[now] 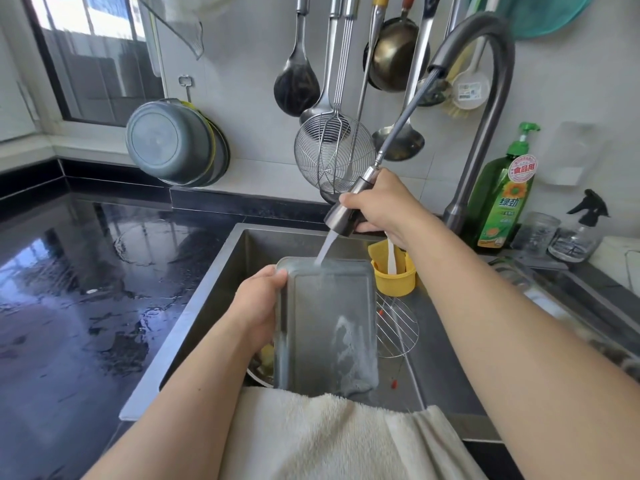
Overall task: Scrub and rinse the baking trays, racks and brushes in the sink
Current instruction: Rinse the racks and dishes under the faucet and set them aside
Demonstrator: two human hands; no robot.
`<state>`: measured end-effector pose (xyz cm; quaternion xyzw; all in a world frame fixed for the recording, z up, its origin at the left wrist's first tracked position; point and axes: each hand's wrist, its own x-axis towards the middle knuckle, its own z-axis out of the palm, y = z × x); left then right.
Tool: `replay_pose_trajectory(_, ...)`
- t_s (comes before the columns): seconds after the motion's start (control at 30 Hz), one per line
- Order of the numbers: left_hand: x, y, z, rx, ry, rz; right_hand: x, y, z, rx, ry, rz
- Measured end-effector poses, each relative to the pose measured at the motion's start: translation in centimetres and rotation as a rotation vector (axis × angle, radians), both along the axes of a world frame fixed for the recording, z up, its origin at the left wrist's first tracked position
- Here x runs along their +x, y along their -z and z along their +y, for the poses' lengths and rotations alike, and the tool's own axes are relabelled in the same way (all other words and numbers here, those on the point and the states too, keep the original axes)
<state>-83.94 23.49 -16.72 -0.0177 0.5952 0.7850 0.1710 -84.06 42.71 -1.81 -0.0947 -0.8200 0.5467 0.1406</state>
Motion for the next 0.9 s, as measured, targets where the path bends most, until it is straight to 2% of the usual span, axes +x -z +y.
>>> replay_pose_trajectory(0.17,-0.3,0.1,0.1,0.018,-0.031,-0.036,-0.2,-0.4,-0.7,0.023,0.014,0.0)
replay_pose_trajectory(0.43,-0.6,0.2,-0.6,0.121,-0.123,-0.041,0.8,0.4,2.5,0.331,0.218,-0.081)
replay_pose_trajectory(0.63,-0.8,-0.1,-0.8,0.251,-0.252,-0.027,1.4,0.3,2.3,0.207,0.133,-0.072)
replay_pose_trajectory(0.8,-0.6,-0.6,-0.6,0.334,-0.313,-0.022,2.7,0.3,4.1,0.291,0.149,-0.112)
replay_pose_trajectory(0.9,-0.4,-0.9,-0.8,0.36,-0.322,-0.033,3.4,-0.1,4.0,0.267,0.108,-0.135)
